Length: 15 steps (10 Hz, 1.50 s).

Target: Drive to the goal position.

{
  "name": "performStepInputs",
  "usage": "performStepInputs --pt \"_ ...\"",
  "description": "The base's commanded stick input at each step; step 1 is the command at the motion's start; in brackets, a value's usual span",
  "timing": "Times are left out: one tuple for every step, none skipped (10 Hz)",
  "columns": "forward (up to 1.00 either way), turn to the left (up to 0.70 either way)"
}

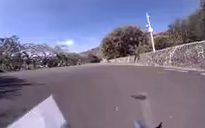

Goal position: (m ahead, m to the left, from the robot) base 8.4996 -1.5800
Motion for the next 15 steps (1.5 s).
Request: performStepInputs --pt "0.5 -0.5" --pt "0.5 -0.5" --pt "0.5 -0.39" --pt "0.5 -0.02" --pt "0.5 0.0" --pt "0.5 0.0" --pt "0.5 0.0" --pt "0.5 0.0" --pt "0.5 0.0" --pt "0.5 0.0" --pt "0.5 0.0" --pt "0.5 0.0" --pt "0.5 0.0" --pt "0.5 0.0" --pt "0.5 0.0"
